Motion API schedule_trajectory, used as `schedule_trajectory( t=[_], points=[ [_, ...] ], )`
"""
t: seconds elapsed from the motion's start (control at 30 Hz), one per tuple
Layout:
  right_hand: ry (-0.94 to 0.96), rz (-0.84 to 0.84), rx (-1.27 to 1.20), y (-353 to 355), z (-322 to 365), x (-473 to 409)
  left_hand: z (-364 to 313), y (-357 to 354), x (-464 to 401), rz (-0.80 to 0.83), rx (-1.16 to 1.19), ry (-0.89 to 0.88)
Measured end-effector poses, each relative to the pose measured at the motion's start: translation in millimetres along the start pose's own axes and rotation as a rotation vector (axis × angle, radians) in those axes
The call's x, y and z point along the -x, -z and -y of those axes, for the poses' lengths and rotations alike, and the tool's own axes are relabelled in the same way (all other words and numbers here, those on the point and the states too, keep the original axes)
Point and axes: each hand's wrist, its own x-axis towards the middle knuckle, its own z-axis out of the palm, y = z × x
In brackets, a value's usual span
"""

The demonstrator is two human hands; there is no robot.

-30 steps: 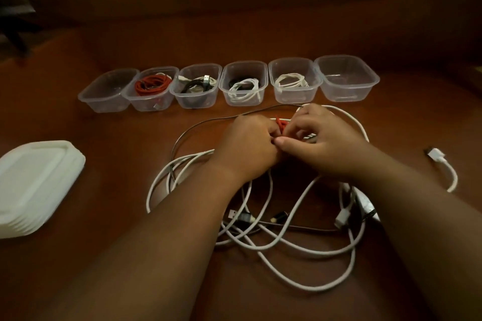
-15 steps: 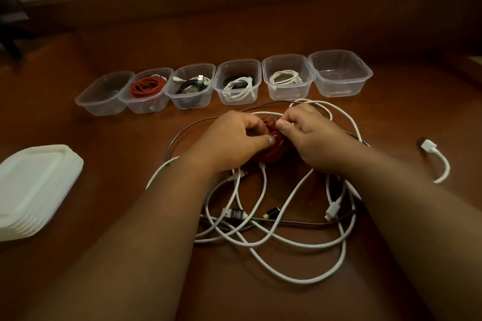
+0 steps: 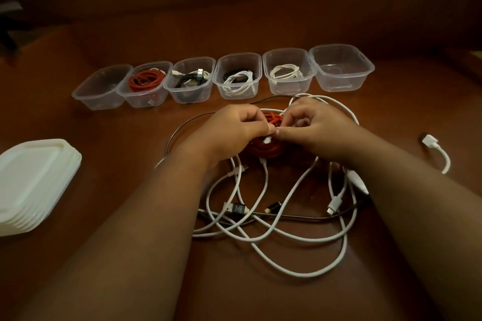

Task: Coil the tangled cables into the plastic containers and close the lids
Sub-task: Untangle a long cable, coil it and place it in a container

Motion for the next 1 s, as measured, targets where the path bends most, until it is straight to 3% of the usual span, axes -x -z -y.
schedule_trajectory(
  t=[0.2,0.37,0.57,0.7,0.87,1.0],
  points=[
    [-0.005,-0.041,0.112,-4,1,-2,2,3,1,-0.034,-0.033,-0.013],
    [-0.046,-0.1,0.099,-9,0,-3,-2,-3,3,-0.136,-0.214,-0.147],
    [-0.018,0.022,0.078,-2,1,-3,-8,-5,9,-0.071,-0.423,-0.214],
    [-0.03,0.105,-0.026,3,-1,-2,-6,-1,7,-0.053,-0.372,-0.192],
    [-0.063,-0.062,-0.06,-4,-6,-3,-3,-2,6,-0.015,-0.279,-0.181],
    [-0.08,-0.012,-0.12,-4,-7,-3,-1,-6,2,-0.051,-0.196,-0.14]
  ],
)
